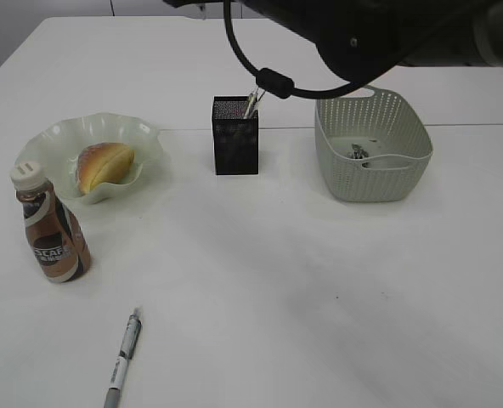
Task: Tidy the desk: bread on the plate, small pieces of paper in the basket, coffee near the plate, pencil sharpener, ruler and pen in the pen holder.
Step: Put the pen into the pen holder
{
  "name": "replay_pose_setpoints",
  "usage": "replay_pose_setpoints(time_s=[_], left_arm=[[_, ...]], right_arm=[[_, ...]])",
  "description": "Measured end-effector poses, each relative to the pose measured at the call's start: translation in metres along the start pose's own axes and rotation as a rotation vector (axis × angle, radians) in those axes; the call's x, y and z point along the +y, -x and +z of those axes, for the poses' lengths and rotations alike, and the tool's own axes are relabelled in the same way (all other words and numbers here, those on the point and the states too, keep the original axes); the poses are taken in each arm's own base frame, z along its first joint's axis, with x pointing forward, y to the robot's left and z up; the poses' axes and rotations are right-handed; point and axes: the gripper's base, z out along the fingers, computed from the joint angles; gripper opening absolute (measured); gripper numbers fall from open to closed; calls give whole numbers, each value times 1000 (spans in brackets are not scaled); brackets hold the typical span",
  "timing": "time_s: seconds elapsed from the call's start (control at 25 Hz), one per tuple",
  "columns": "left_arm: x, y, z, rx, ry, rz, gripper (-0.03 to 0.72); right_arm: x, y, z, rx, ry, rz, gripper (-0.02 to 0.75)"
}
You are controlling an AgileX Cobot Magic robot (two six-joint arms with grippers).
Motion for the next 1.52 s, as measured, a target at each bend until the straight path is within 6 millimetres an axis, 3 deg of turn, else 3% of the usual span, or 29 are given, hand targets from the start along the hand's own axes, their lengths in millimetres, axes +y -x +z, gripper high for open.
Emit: replay_pose_setpoints(time_s=[0.2,0.52,0.8,1.16,1.52], left_arm=[[2,0,0,-2,17,6,361],[5,1,0,-5,50,16,361],[5,1,0,-6,53,17,361],[5,1,0,-6,55,18,361],[5,1,0,-6,55,18,361]], right_arm=[[-18,-25,5,0,-74,75,56],[-14,-91,20,-7,-146,139,56],[-12,-126,25,7,-196,161,56],[-20,-137,39,7,-223,168,56],[-23,-153,50,128,-209,192,56]])
